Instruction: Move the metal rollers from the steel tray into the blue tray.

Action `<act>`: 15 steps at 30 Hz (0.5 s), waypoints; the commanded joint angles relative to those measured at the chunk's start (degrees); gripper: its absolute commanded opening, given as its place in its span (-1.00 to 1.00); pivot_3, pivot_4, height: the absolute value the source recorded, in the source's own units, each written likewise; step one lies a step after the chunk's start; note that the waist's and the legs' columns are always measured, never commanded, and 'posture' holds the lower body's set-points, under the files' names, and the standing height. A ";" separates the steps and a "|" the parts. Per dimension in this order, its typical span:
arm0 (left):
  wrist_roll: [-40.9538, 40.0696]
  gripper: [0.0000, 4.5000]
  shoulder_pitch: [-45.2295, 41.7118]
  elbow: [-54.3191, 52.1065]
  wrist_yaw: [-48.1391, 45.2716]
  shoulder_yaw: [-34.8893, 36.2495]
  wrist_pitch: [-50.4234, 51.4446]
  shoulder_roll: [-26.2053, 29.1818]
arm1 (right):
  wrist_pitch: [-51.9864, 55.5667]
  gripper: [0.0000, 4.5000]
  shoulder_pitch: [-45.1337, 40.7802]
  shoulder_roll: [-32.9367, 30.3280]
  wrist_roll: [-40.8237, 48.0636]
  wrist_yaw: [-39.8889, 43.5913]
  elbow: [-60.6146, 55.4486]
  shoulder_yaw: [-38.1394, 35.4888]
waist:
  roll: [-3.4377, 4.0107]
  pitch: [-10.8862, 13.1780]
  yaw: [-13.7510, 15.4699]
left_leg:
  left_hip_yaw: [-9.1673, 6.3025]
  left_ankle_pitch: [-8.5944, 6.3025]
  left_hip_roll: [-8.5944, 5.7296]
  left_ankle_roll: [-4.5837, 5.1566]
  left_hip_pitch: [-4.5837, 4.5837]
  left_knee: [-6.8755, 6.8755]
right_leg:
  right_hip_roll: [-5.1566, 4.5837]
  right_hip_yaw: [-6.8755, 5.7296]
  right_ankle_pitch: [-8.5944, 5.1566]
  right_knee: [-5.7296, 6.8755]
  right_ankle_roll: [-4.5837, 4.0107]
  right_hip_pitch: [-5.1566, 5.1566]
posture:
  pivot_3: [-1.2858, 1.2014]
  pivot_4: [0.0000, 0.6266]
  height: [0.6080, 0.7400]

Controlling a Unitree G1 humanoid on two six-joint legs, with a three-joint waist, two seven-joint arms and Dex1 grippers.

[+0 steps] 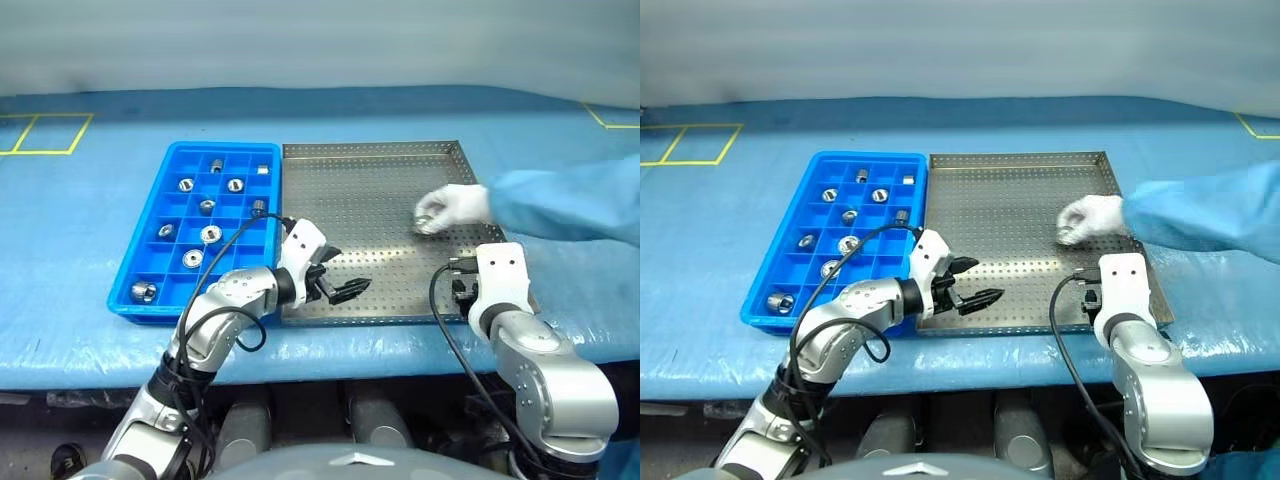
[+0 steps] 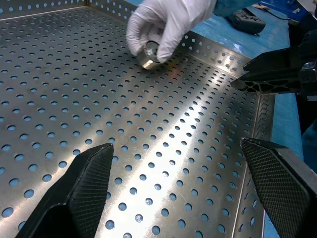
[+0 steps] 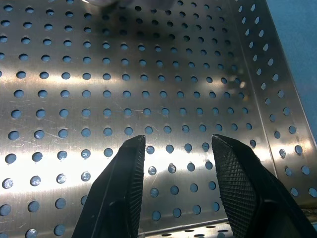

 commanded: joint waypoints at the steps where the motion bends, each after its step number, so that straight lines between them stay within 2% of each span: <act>1: 0.10 1.00 -0.49 -0.79 -0.61 0.38 -0.72 -0.02 | -3.67 -0.01 -0.73 0.85 0.43 0.91 -0.40 0.78 | 0.00 0.00 -0.11 | 0.00 0.00 0.00 0.00 0.00 0.01 | 0.00 0.00 0.00 0.01 0.00 0.00 | -0.07 -0.52 1.00; 6: 0.17 1.00 -0.06 -1.93 -0.16 2.57 -0.79 1.53 | -9.92 -0.01 -1.50 2.61 2.82 4.08 1.82 2.07 | 0.00 0.00 -0.18 | 0.01 0.00 0.01 0.00 0.03 0.02 | 0.01 0.01 0.00 0.03 0.01 0.01 | -0.04 -0.52 1.00; 12: -0.30 1.00 1.19 -4.33 0.36 7.71 -1.36 4.54 | -16.60 0.80 -3.80 2.22 5.25 7.94 5.56 5.48 | -0.01 0.01 0.08 | 0.01 0.00 0.01 0.00 0.03 0.00 | 0.01 0.02 0.01 0.03 0.01 0.01 | 0.00 -0.52 1.00; 15: -0.24 1.00 1.49 -4.77 1.56 11.40 -1.67 5.49 | -20.58 0.80 -5.33 1.99 6.84 10.51 8.12 6.88 | -0.02 0.02 0.56 | -0.01 0.00 0.01 0.00 0.03 0.00 | 0.02 0.00 0.01 0.03 0.01 0.02 | 0.02 -0.52 1.00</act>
